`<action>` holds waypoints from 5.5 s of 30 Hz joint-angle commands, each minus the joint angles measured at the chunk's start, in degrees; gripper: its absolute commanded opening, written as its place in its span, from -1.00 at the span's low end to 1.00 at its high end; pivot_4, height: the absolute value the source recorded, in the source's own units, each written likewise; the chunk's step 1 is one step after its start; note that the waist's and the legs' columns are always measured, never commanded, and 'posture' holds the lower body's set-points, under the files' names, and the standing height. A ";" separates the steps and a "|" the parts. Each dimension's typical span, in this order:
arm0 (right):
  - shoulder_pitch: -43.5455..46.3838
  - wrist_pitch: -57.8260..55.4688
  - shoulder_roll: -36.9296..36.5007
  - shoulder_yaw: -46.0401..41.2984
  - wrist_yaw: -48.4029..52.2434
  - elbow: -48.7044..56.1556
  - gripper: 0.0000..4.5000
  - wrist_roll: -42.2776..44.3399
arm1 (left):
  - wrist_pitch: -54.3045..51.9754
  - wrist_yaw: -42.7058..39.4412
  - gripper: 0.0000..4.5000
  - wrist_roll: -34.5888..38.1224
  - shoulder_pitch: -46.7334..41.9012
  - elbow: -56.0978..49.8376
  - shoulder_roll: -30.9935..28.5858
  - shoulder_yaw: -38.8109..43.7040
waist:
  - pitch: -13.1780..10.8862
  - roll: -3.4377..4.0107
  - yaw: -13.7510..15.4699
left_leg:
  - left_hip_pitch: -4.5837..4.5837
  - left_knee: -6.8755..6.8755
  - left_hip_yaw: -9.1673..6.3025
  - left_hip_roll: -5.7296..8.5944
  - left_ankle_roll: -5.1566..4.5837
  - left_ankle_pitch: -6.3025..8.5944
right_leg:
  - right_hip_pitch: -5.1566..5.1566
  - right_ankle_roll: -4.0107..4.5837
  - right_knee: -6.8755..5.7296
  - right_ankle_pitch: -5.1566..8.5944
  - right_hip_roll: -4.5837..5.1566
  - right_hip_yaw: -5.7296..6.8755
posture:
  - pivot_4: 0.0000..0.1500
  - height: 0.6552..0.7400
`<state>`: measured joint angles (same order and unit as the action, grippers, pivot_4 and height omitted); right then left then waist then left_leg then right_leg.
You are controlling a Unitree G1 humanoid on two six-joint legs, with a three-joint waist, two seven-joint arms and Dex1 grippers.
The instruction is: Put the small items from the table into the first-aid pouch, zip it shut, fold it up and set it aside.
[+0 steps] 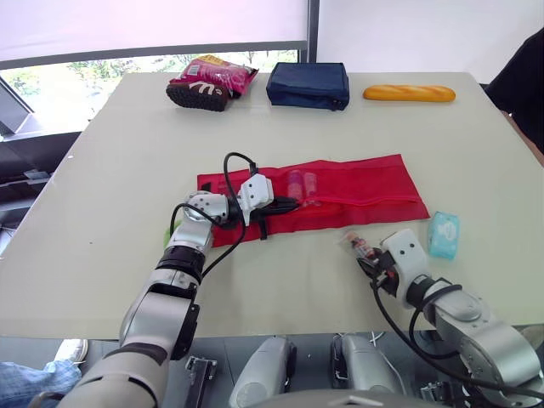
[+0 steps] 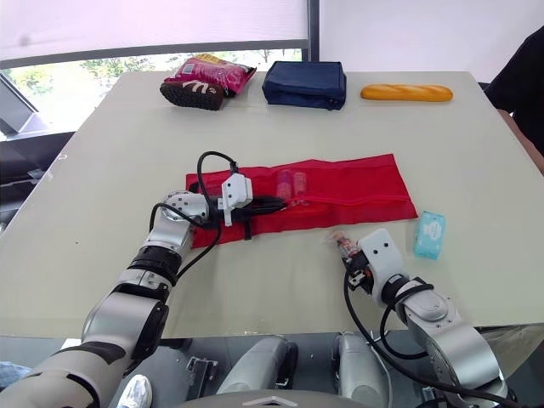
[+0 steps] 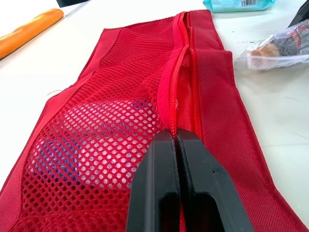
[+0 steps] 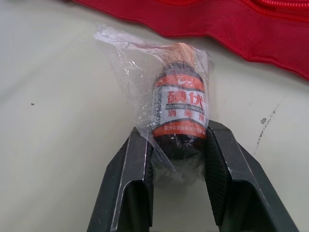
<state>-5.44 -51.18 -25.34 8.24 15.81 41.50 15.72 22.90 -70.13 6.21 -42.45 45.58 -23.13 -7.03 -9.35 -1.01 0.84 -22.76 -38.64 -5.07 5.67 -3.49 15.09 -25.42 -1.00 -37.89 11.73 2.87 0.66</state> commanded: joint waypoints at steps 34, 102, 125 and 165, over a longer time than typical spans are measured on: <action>28.47 -2.25 14.62 3.69 -10.03 -20.26 -0.62 -8.75 | -2.20 -1.99 -1.00 0.21 1.82 -9.18 4.57 -3.38 | 0.02 0.03 -0.34 | -0.01 -0.01 0.02 0.04 0.02 -0.02 | -0.08 0.02 -0.08 -0.01 -0.01 -0.08 | 1.00 0.99; -16.58 36.09 -10.29 -45.75 40.93 -7.58 0.99 23.53 | 15.10 -22.37 -1.00 12.01 -10.96 13.20 -18.15 -19.91 | 0.00 0.04 -1.42 | 0.08 0.08 0.03 -0.04 -0.07 0.03 | 0.02 -0.01 0.01 0.01 -0.07 -0.08 | 1.00 0.99; -31.58 38.25 -8.03 -58.31 41.26 -2.21 1.00 29.89 | -6.02 -21.61 0.96 27.45 -7.59 -8.17 -22.54 -17.87 | 0.00 0.08 0.13 | 0.05 0.02 0.04 -0.06 -0.36 0.21 | 0.06 -0.02 0.04 0.03 0.01 -0.07 | 1.00 0.99; -36.80 40.38 -7.78 -59.10 38.80 1.30 1.00 32.37 | -16.70 18.54 -0.04 -10.63 -9.93 -1.71 15.03 -14.38 | 0.00 0.08 1.48 | 0.03 -0.10 0.08 -0.06 -0.32 0.20 | 0.19 -0.13 0.19 0.07 0.01 -0.03 | 1.00 0.99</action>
<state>-42.01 -12.12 -32.95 -48.38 54.58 42.17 47.72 6.51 -52.19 -3.88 -51.31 44.20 -8.22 -22.51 -9.35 -0.93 2.31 -22.74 -38.74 -4.99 5.61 -3.82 15.29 -25.23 -1.12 -37.70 11.80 2.88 0.63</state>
